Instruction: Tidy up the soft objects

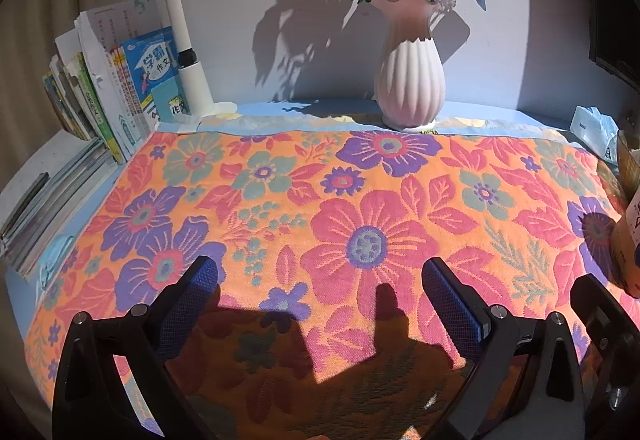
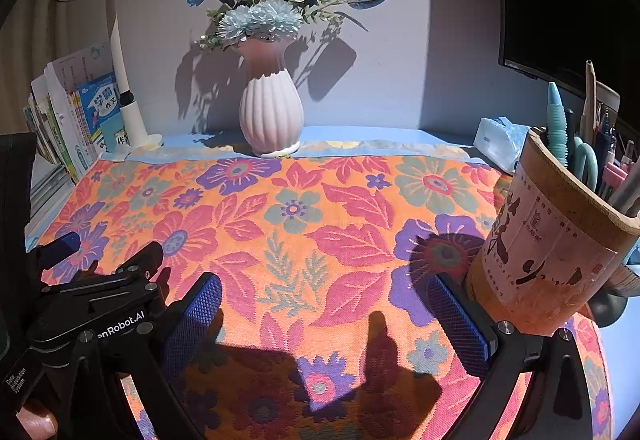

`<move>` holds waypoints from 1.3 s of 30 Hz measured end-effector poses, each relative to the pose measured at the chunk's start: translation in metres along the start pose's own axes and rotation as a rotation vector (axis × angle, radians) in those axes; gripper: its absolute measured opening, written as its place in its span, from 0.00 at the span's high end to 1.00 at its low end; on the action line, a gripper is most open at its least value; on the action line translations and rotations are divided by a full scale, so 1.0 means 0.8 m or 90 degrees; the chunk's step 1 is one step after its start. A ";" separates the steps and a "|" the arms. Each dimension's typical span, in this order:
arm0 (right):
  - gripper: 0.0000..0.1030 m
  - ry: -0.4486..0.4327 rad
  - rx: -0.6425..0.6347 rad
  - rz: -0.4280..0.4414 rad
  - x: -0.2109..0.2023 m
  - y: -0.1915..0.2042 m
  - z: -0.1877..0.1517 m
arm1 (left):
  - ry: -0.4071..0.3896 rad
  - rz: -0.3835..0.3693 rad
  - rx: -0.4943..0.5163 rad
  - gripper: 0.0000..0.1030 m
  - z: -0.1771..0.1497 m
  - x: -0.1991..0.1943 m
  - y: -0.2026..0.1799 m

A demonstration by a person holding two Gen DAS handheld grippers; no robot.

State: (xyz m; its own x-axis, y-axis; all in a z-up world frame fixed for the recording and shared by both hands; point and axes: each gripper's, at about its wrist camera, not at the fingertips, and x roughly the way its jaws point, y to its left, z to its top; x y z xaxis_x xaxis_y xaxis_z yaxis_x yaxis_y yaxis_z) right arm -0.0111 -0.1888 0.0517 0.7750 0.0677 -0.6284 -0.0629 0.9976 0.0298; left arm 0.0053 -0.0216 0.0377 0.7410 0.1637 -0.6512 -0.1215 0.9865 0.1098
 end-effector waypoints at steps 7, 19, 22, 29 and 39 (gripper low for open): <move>0.00 0.002 0.002 -0.001 0.001 -0.001 0.001 | 0.000 -0.004 0.001 0.01 0.000 0.000 0.000; 0.00 0.012 0.007 0.000 0.005 -0.003 0.002 | 0.002 0.001 0.012 0.01 0.000 -0.001 -0.002; 0.00 0.012 0.008 0.001 0.005 -0.004 0.002 | 0.001 0.001 0.018 0.01 0.001 0.001 -0.003; 0.00 0.014 0.005 0.000 0.006 -0.004 0.002 | 0.001 0.002 0.020 0.01 0.001 0.000 -0.005; 0.00 0.015 0.004 -0.001 0.006 -0.004 0.002 | 0.001 0.000 0.029 0.01 0.001 0.001 -0.006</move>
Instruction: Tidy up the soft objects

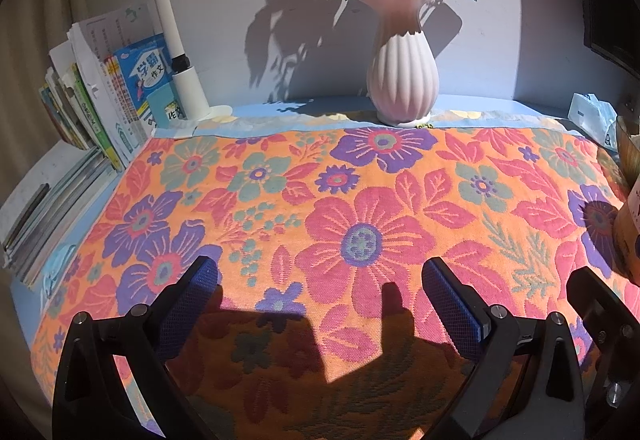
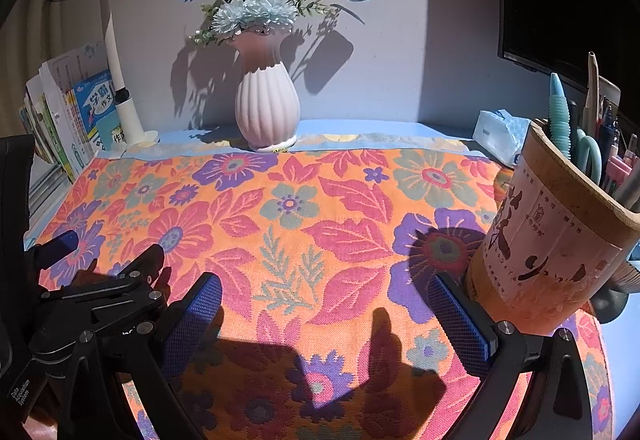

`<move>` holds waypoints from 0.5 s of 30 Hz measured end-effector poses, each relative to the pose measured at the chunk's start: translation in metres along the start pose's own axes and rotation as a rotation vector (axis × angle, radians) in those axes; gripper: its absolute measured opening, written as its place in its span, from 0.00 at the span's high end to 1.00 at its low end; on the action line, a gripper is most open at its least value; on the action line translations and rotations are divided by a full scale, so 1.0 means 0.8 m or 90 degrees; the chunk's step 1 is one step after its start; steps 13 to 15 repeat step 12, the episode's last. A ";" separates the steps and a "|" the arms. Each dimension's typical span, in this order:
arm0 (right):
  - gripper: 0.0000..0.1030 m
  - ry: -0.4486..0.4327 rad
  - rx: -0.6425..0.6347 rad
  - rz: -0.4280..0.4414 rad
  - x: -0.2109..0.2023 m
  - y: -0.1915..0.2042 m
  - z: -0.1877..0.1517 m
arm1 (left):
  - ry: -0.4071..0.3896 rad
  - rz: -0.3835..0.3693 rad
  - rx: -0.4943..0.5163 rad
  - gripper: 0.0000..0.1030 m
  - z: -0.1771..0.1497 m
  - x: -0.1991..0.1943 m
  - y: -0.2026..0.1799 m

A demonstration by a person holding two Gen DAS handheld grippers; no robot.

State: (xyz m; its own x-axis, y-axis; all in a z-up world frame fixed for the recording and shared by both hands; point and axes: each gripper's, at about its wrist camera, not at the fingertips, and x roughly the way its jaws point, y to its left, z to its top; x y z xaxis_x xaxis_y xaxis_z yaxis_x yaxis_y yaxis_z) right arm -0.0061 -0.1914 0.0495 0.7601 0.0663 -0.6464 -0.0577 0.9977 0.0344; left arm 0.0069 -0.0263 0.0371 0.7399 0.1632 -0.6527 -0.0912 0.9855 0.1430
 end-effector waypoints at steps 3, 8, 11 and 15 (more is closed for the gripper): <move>0.00 -0.001 0.000 -0.001 0.000 0.001 0.000 | 0.000 0.000 0.000 0.01 0.000 0.000 0.000; 0.00 0.000 0.000 -0.001 0.000 0.001 0.000 | -0.008 0.001 0.001 0.01 0.000 -0.002 0.001; 0.00 0.000 -0.001 -0.001 0.001 0.001 -0.001 | -0.015 -0.003 0.002 0.01 0.000 -0.005 0.002; 0.00 0.000 -0.001 0.000 0.001 0.001 -0.001 | -0.013 -0.005 0.002 0.01 0.001 -0.004 0.003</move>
